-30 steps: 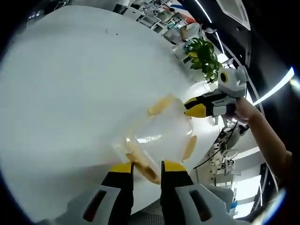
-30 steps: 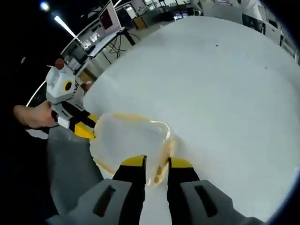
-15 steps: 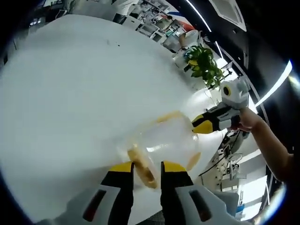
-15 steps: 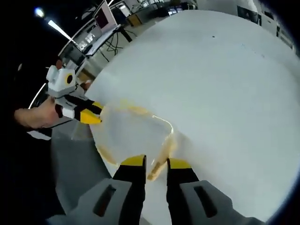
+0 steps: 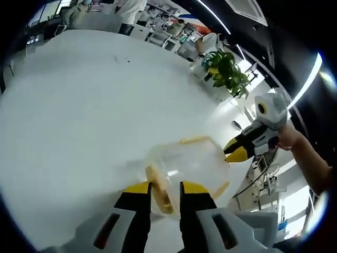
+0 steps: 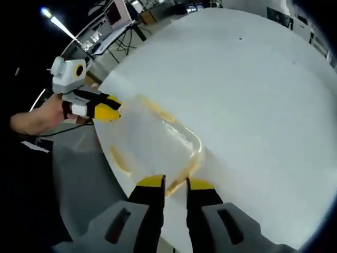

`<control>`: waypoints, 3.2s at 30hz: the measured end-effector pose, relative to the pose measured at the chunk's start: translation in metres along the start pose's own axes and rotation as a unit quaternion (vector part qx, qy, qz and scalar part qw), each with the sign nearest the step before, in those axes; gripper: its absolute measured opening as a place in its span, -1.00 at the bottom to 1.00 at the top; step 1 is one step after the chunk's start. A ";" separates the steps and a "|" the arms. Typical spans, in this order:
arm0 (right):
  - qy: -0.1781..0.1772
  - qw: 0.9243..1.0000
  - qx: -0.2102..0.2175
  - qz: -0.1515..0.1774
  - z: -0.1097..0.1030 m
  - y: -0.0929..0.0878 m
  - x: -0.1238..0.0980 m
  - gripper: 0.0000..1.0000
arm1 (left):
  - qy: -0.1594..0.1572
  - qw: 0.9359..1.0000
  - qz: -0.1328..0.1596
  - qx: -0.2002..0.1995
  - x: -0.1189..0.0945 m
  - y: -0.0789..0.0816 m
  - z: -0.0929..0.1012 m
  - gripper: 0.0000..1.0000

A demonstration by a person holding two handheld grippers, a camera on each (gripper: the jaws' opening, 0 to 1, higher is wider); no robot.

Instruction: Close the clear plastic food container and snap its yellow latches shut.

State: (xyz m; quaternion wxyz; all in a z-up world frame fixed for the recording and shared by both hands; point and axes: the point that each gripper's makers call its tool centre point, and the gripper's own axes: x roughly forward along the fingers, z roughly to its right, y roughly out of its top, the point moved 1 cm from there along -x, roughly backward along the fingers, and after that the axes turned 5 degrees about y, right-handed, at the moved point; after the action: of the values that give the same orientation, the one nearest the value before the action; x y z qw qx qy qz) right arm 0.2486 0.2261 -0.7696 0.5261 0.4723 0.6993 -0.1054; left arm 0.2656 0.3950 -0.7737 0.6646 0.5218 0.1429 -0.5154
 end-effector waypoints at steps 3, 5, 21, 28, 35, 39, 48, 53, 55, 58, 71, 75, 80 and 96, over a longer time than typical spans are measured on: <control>-0.002 1.000 0.005 0.023 0.002 0.000 -0.002 -0.75 | 0.003 1.000 0.005 0.017 0.000 0.002 0.000 -0.72; -0.004 0.999 0.000 0.033 0.001 0.000 -0.002 -0.74 | 0.005 0.999 0.009 0.032 0.000 0.002 0.001 -0.71; -0.058 0.988 -0.121 0.082 -0.001 0.012 -0.011 -0.73 | -0.001 0.983 0.055 0.177 -0.018 0.026 0.011 -0.57; -0.042 0.980 -0.158 0.111 -0.014 0.026 -0.009 -0.66 | -0.023 0.973 0.052 0.222 -0.013 0.024 0.031 -0.59; -0.017 0.972 -0.206 0.113 -0.039 0.037 0.006 -0.60 | -0.043 0.969 0.039 0.238 -0.006 0.014 0.052 -0.58; -0.012 0.968 -0.225 0.111 -0.047 0.045 0.011 -0.55 | -0.049 0.966 0.034 0.253 -0.001 0.014 0.059 -0.58; -0.010 0.965 -0.240 0.102 -0.048 0.058 0.016 -0.53 | -0.048 0.957 0.019 0.285 0.006 0.010 0.068 -0.57; -0.010 0.965 -0.244 0.092 -0.045 0.057 0.020 -0.52 | -0.046 0.950 0.014 0.309 0.008 0.005 0.072 -0.57; -0.010 0.965 -0.247 0.088 -0.044 0.056 0.020 -0.52 | -0.041 0.947 0.011 0.318 0.008 0.003 0.071 -0.57; -0.011 0.965 -0.249 0.085 -0.042 0.056 0.020 -0.52 | -0.040 0.944 0.007 0.328 0.009 0.001 0.070 -0.57; -0.010 0.963 -0.259 0.069 -0.036 0.067 0.022 -0.56 | -0.038 0.930 0.001 0.365 0.006 -0.008 0.073 -0.53; -0.011 0.963 -0.261 0.072 -0.033 0.074 0.021 -0.52 | -0.039 0.923 0.001 0.383 0.006 -0.011 0.075 -0.49; -0.010 0.964 -0.260 0.062 -0.025 0.079 0.025 -0.50 | -0.036 0.917 -0.005 0.397 0.009 -0.013 0.075 -0.45; 0.045 0.962 -0.268 -0.015 -0.019 0.078 0.031 -0.39 | -0.018 0.881 -0.014 0.472 0.017 -0.017 0.076 -0.20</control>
State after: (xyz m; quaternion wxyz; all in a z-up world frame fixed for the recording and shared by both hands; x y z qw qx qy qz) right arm 0.2966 0.2968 -0.7598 0.6001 0.3081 0.7315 0.0994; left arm 0.2322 0.3233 -0.7640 0.3347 0.7627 -0.1220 -0.5398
